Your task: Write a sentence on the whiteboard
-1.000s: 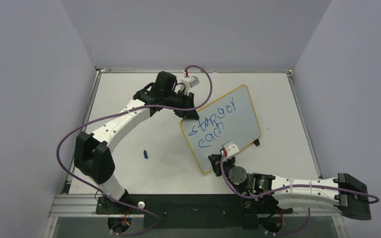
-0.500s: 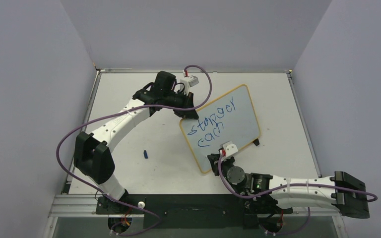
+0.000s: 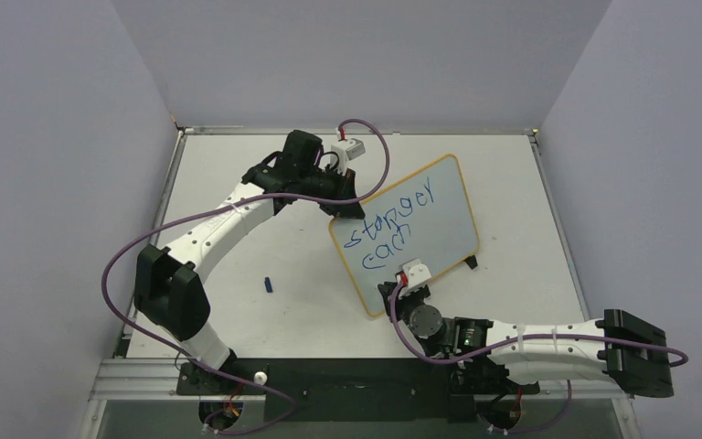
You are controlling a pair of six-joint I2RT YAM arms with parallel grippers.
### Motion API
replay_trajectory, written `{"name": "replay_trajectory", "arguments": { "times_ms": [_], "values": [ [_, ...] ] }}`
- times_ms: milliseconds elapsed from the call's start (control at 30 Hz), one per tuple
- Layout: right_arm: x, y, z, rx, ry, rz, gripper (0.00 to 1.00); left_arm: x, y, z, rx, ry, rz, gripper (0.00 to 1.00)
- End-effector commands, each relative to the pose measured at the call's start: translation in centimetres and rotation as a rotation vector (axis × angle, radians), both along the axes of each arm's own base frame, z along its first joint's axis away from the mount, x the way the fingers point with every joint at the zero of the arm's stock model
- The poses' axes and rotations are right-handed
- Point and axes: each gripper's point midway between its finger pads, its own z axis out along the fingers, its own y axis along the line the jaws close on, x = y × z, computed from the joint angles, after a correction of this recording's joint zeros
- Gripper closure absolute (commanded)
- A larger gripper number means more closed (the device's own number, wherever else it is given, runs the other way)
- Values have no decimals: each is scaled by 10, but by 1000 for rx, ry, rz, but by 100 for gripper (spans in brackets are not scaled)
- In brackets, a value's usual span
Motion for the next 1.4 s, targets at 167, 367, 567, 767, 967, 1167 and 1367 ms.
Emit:
{"name": "replay_trajectory", "arguments": {
  "times_ms": [167,367,567,767,967,1167,1367],
  "values": [
    [-11,13,-11,19,56,77,100,14,10,14,21,-107,64,100],
    [-14,8,-22,6,87,67,100,14,11,14,22,-108,65,100],
    [-13,-2,-33,-44,124,6,100,14,11,15,21,-109,65,100],
    [-7,-16,-26,-59,111,-76,100,14,10,16,19,-110,64,100],
    [0,-19,-3,-48,55,-103,100,13,10,17,14,-108,63,100],
    [16,-10,17,-60,7,-111,100,12,8,17,11,-108,59,100],
    [38,4,40,-27,-9,-102,100,11,8,16,15,-107,59,100]
  ]
}}
